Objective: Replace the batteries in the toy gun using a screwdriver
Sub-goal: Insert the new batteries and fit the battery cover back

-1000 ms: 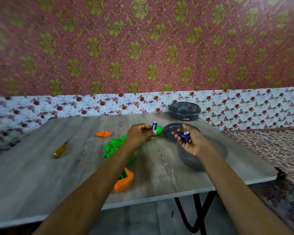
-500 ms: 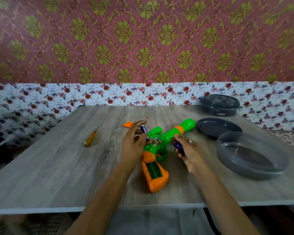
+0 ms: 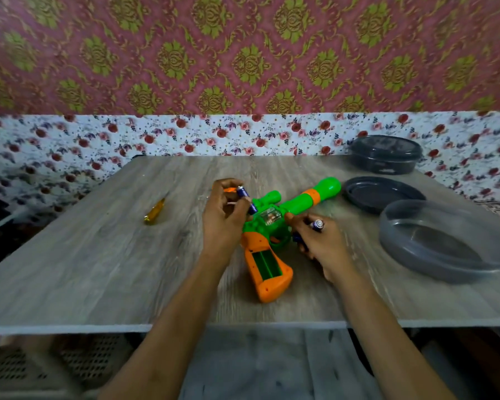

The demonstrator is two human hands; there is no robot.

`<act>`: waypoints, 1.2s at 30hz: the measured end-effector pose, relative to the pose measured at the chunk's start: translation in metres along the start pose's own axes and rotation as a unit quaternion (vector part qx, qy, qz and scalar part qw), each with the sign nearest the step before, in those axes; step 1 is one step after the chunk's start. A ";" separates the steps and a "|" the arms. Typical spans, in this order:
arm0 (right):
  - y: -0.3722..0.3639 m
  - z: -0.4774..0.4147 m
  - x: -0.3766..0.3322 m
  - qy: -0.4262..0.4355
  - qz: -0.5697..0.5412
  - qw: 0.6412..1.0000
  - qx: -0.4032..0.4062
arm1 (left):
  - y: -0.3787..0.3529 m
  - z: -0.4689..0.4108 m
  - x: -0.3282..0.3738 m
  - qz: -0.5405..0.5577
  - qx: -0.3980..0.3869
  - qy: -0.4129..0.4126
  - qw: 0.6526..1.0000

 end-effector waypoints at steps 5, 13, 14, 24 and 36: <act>0.000 0.007 0.000 -0.005 0.060 0.998 0.010 | 0.007 0.009 -0.003 0.020 0.017 0.048 0.999; -0.002 0.027 0.006 -0.170 -0.364 0.916 -0.006 | -0.009 0.034 0.016 0.012 -0.078 0.066 0.995; -0.005 0.027 0.005 -0.178 -0.385 0.905 -0.011 | -0.017 0.035 0.022 0.015 -0.107 0.070 0.992; -0.011 0.031 0.003 -0.185 -0.417 0.888 -0.061 | -0.069 0.020 0.031 -0.144 -0.176 0.107 0.968; -0.004 0.027 0.002 -0.164 -0.420 0.892 -0.036 | -0.010 0.016 0.028 -0.329 -0.099 0.104 0.933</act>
Point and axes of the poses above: each hand's wrist, its own z-axis away from the middle knuckle, its own y-axis out of the back of the hand, x = y × z, the point moved 6 cm from there along -z, towards the middle knuckle, and after that the axes turned 10 degrees about -x, right-handed, at the moved point
